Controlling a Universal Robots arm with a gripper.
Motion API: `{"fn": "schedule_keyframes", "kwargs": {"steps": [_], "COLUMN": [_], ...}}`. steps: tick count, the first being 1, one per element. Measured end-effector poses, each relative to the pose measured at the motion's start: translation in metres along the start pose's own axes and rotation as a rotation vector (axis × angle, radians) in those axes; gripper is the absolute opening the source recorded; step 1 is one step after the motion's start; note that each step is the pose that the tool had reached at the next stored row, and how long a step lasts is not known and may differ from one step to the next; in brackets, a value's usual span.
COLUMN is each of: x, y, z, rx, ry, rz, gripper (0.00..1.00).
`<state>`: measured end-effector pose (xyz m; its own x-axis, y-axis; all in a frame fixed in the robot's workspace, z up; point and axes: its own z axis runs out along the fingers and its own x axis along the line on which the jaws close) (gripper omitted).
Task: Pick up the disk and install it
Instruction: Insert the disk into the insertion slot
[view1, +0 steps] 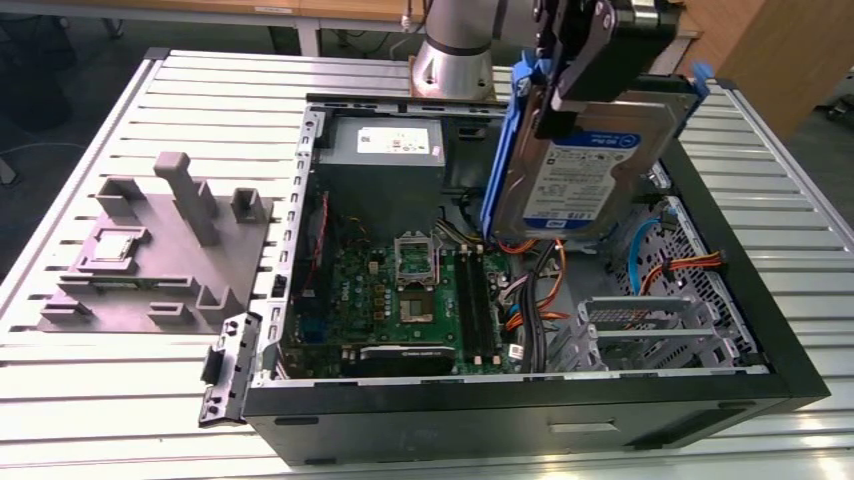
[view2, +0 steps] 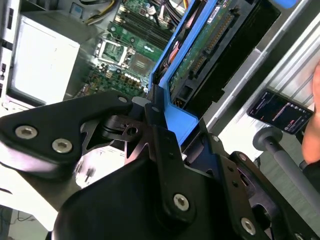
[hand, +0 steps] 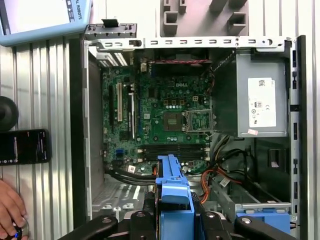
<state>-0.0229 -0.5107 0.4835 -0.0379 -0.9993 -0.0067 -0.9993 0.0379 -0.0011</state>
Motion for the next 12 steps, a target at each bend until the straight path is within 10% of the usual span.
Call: {"fn": "schedule_keyframes", "kwargs": {"steps": [8, 12], "x": [0.0228, 0.0247], "y": [-0.0037, -0.0174], "z": [0.0001, 0.0003], "rx": [-0.0001, -0.001], "ry": [0.0001, 0.0001], "rz": [0.0, 0.0], "gripper": [0.36, 0.36]}}
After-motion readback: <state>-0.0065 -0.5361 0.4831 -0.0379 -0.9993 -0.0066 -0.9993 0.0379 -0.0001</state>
